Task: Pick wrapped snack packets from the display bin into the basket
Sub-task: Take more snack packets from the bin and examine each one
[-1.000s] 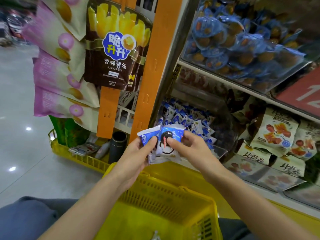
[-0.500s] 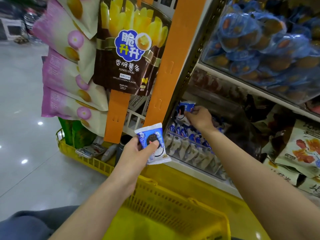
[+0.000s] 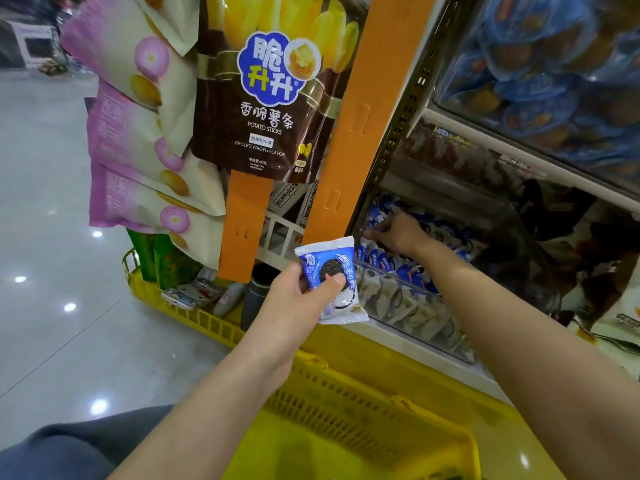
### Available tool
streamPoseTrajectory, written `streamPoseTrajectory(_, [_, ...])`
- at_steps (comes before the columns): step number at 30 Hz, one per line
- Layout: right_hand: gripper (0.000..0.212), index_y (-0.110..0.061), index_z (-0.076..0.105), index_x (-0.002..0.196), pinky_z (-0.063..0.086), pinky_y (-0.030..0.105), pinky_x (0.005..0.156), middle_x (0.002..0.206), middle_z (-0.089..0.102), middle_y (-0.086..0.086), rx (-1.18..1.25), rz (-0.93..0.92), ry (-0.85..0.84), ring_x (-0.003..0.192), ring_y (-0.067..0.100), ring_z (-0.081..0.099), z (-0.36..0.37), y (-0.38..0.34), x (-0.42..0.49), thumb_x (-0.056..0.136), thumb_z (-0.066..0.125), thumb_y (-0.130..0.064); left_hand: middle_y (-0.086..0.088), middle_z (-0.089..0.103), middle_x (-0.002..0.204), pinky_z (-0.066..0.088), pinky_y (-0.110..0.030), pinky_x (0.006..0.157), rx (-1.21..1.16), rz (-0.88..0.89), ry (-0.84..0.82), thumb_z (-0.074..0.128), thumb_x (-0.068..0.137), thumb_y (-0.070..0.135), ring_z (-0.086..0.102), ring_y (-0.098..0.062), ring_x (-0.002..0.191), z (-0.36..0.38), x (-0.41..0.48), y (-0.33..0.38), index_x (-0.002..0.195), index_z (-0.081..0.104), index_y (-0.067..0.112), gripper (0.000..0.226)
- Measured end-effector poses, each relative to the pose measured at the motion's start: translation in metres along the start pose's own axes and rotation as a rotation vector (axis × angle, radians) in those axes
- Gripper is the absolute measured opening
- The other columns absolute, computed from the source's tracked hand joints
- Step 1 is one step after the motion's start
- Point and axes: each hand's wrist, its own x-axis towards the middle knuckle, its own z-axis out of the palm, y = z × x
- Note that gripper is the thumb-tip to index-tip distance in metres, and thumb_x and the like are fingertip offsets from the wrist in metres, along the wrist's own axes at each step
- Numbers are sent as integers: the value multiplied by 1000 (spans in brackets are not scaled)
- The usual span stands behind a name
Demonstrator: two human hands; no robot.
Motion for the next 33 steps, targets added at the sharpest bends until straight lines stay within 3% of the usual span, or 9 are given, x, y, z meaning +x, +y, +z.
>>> streamPoseTrajectory(3, [38, -2, 60, 76, 37, 28, 68, 73, 57, 15, 69, 0, 42, 65, 21, 51, -1, -2, -7, 95, 49, -32, -4, 65, 107, 48, -28, 80, 15, 2, -37, 60, 89, 25, 61, -14, 99, 3, -1, -1, 112, 55, 24, 24])
streamPoseTrajectory(5, [32, -3, 64, 98, 38, 27, 67, 83, 61, 12, 147, -74, 225, 76, 23, 57, -2, -1, -21, 97, 45, -30, -3, 65, 108, 47, -28, 78, 24, -14, -55, 60, 89, 24, 62, -15, 101, 4, -3, -4, 116, 54, 25, 27])
streamPoseTrajectory(9, [17, -28, 60, 89, 47, 29, 65, 84, 67, -5, 471, -317, 440, 74, 15, 62, -2, 1, -84, 96, 44, -30, 0, 66, 109, 46, -26, 75, 60, -41, -68, 60, 89, 25, 63, -14, 99, 9, -5, -12, 118, 54, 24, 30])
streamPoseTrajectory(13, [12, -39, 60, 92, 50, 19, 71, 90, 67, -11, 536, -384, 208, 84, 3, 61, 15, 8, -146, 91, 48, -42, 1, 68, 107, 50, -18, 65, 84, -58, -126, 60, 89, 24, 67, -10, 93, 18, -11, -21, 118, 54, 26, 30])
streamPoseTrajectory(16, [9, -29, 65, 87, 52, 28, 75, 86, 69, -3, 669, -296, 54, 79, 11, 63, 29, 20, -164, 89, 58, -24, 5, 70, 102, 49, -12, 60, 138, -49, -195, 61, 88, 20, 68, -3, 87, 26, -18, -30, 115, 55, 27, 29])
streamPoseTrajectory(18, [12, -23, 68, 79, 51, 31, 70, 78, 69, -1, 727, -276, 43, 73, 9, 61, 34, 29, -170, 87, 61, -16, 4, 70, 103, 52, -15, 69, 158, -27, -205, 61, 88, 15, 67, -4, 90, 32, -22, -37, 116, 55, 23, 29])
streamPoseTrajectory(24, [18, -24, 68, 70, 42, 10, 52, 60, 66, -9, 869, -227, 35, 55, -4, 55, 57, 46, -183, 84, 66, -12, -18, 68, 96, 52, -33, 78, 201, 66, -151, 53, 93, 23, 66, -22, 92, 37, -22, -50, 95, 60, 4, 21])
streamPoseTrajectory(27, [17, -26, 66, 71, 45, 13, 56, 64, 67, -13, 801, -259, 91, 59, -5, 58, 66, 51, -188, 84, 67, -15, -22, 63, 87, 50, -28, 66, 239, 68, -127, 52, 93, 22, 62, -20, 79, 36, -20, -57, 85, 57, 1, 23])
streamPoseTrajectory(33, [9, -17, 70, 88, 49, 23, 64, 77, 55, -14, 241, -511, 345, 70, 2, 54, 65, 58, -194, 85, 66, -25, 0, 66, 70, 50, -17, 56, 208, -16, -146, 54, 92, 27, 66, -7, 69, 38, -17, -65, 71, 59, 18, 23])
